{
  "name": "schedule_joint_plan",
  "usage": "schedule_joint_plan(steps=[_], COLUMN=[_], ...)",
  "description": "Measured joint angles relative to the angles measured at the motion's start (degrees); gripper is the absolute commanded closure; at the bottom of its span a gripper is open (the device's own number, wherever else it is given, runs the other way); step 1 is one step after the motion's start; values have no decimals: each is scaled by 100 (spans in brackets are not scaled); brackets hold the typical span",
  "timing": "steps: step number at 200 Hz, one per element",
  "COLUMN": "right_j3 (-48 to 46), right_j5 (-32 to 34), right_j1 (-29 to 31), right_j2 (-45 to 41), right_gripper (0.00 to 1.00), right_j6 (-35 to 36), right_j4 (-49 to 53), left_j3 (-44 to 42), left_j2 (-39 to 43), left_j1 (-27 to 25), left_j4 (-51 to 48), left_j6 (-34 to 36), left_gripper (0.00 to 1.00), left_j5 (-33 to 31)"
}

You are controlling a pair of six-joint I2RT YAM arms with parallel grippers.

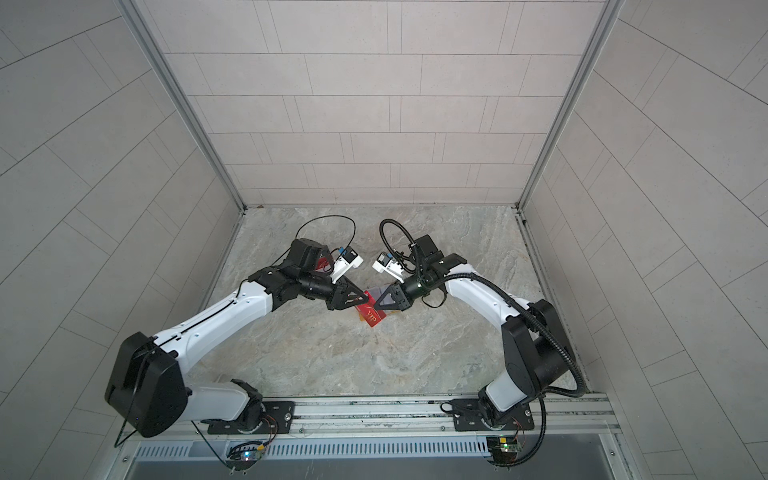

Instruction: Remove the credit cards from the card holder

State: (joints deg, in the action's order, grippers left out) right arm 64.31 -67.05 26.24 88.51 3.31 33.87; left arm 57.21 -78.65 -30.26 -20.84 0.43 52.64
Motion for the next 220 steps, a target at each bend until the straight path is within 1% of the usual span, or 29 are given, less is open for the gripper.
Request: schedule_joint_plan(steps=[13, 45, 56, 65, 91, 109, 116, 130, 156, 185, 220], right_j3=[57, 94, 94, 94, 90, 9, -87, -339, -1008, -1808, -2343], right_j5=[-4, 50, 68, 96, 326, 474, 553, 732, 1025, 1300, 1707], right_j1=[2, 9, 11, 11, -35, -111, -157, -229, -291, -289, -289], right_j2=[11, 74, 83, 83, 72, -13, -103, -334, -914, -1399, -1491], right_gripper=[100, 100, 90, 86, 68, 53, 48, 39, 28, 26, 26], right_j6=[94, 229, 256, 262, 149, -26, -164, -433, -1163, -2306, -3558], right_j4=[151, 328, 339, 348, 214, -59, -223, -601, -1668, -3287, -4935], left_j3=[48, 74, 74, 74, 74, 74, 72, 48, -164, -640, -1419], left_j2=[-50, -109, -111, -111, -114, -114, -111, -105, -28, 164, 501], left_j1=[-52, -109, -116, -116, -138, -125, -118, -79, -9, 2, 9], left_j4=[-70, -181, -203, -205, -188, -127, -79, 111, 713, 1814, 3613], left_j6=[83, 192, 210, 190, 149, 42, -15, -214, -737, -1622, -2806], left_gripper=[86, 94, 95, 95, 98, 99, 98, 100, 100, 100, 100], left_j5=[13, 120, 138, 144, 219, 203, 199, 173, 42, -315, -835])
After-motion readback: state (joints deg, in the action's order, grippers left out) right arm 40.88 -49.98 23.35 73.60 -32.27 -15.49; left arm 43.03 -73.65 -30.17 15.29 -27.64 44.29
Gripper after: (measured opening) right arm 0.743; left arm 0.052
